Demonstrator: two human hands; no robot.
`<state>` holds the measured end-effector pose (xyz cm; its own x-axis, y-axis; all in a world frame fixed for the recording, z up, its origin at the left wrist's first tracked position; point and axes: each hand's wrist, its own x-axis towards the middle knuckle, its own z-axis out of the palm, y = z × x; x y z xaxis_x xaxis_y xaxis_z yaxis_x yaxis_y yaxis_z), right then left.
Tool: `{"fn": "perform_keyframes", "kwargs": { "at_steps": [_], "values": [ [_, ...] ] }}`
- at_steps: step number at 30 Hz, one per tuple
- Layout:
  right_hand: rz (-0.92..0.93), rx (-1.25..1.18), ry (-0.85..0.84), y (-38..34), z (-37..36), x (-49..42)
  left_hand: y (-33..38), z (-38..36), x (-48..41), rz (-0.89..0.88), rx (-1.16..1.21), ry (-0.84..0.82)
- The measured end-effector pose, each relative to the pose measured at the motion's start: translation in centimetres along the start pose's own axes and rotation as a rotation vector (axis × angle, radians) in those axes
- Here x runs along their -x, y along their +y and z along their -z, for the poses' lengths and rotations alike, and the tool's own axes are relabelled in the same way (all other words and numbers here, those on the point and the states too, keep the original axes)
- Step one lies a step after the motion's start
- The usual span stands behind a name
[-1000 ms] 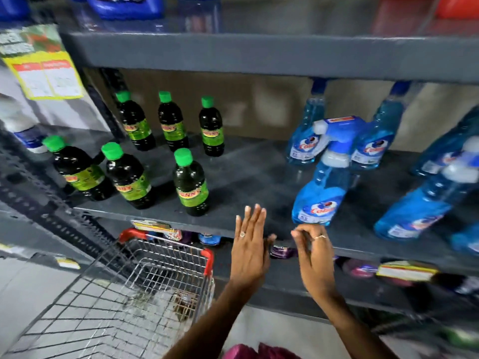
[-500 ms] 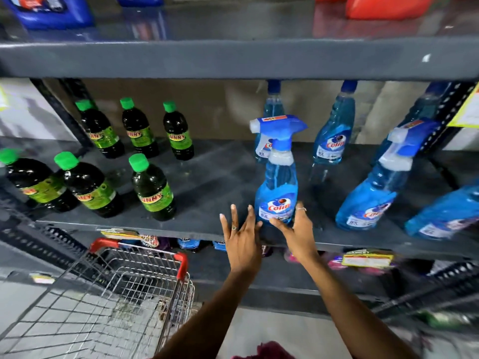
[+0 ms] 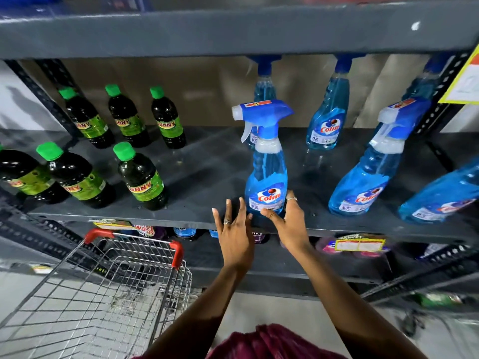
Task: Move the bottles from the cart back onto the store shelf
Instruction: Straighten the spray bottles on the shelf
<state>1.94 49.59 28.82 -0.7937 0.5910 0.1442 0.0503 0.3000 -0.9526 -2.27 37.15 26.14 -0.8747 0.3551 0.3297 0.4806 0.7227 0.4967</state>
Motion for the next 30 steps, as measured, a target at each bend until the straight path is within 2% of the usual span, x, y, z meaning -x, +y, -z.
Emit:
{"fn": "perform_keyframes", "kwargs": {
  "at_steps": [12,18,20,22,24,26,29,30],
  "values": [
    [0.018,0.019,-0.015,0.0,-0.1,0.0,1.0,-0.2,0.0,0.100,0.028,0.064],
    [0.042,0.037,-0.013,-0.3,0.2,0.0,1.2,-0.3,0.2,0.082,0.027,0.081],
    [0.073,0.000,0.004,-0.6,0.4,0.2,1.8,-0.3,0.3,0.150,0.107,0.103],
    [0.069,-0.144,0.054,-0.7,1.0,1.1,3.0,0.1,0.8,0.217,0.288,0.165],
    [0.137,-0.158,0.142,-0.5,2.6,2.7,5.2,0.5,2.3,0.148,0.379,0.241],
    [0.256,-0.082,0.233,0.5,5.3,4.4,7.9,0.0,4.4,-0.002,0.486,0.209],
    [0.322,-0.038,0.407,1.0,10.3,5.2,11.6,-1.5,6.2,-0.177,0.747,-0.041],
    [0.313,-0.055,0.476,1.3,12.2,4.7,12.8,-2.3,6.0,-0.212,0.762,-0.126]
  ]
}}
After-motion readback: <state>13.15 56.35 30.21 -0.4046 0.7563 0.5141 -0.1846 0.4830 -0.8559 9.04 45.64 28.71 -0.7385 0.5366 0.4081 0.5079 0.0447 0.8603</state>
